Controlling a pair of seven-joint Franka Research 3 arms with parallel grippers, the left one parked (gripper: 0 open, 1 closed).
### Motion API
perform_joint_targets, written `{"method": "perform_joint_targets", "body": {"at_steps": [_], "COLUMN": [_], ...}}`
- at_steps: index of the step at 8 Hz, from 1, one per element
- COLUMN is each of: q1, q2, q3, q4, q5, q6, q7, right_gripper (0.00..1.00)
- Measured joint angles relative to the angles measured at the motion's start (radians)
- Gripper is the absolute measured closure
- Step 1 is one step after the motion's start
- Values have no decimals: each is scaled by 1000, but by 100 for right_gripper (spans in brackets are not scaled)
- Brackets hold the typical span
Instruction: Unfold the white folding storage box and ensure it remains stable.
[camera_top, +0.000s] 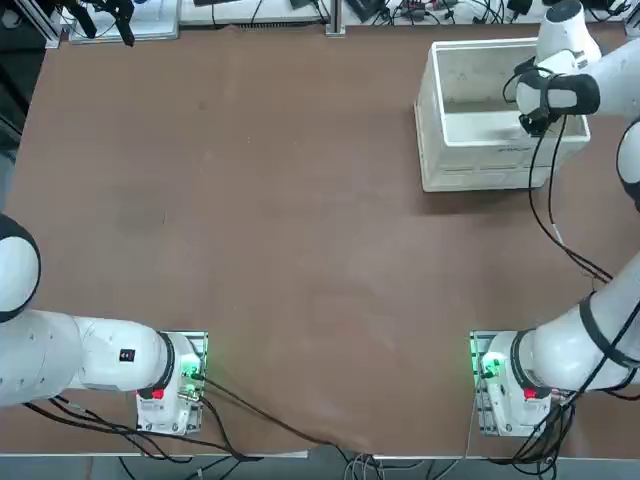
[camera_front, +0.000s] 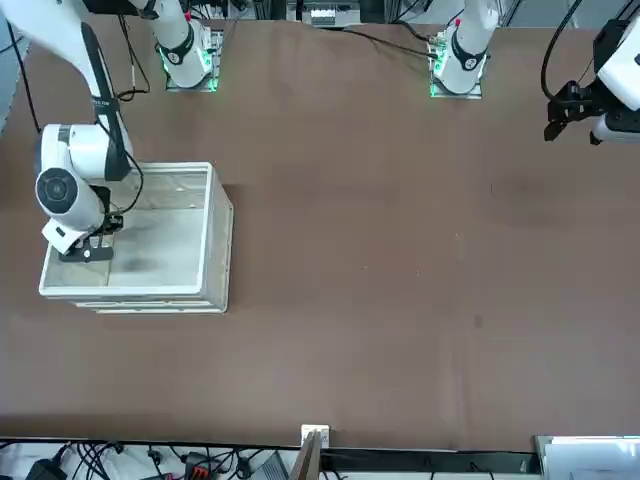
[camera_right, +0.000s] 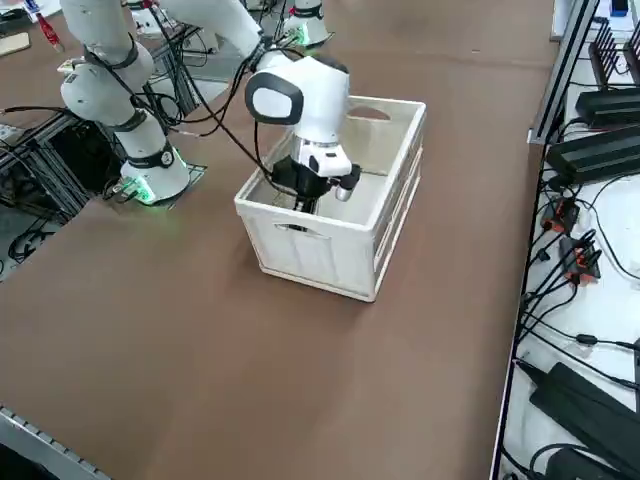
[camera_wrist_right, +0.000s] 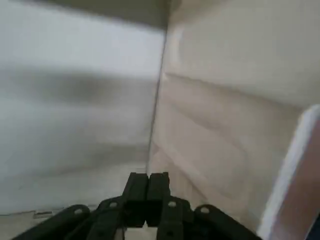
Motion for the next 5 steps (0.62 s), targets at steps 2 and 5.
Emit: {"method": "perform_joint_targets", "body": {"at_steps": [2, 5], "q1": [76, 146], "q2": [-54, -164], "q3": [10, 11], "q4": [91, 223], "q5": [24, 236], "q6": [-173, -384], "q7": [43, 44], "right_gripper": [99, 99]}}
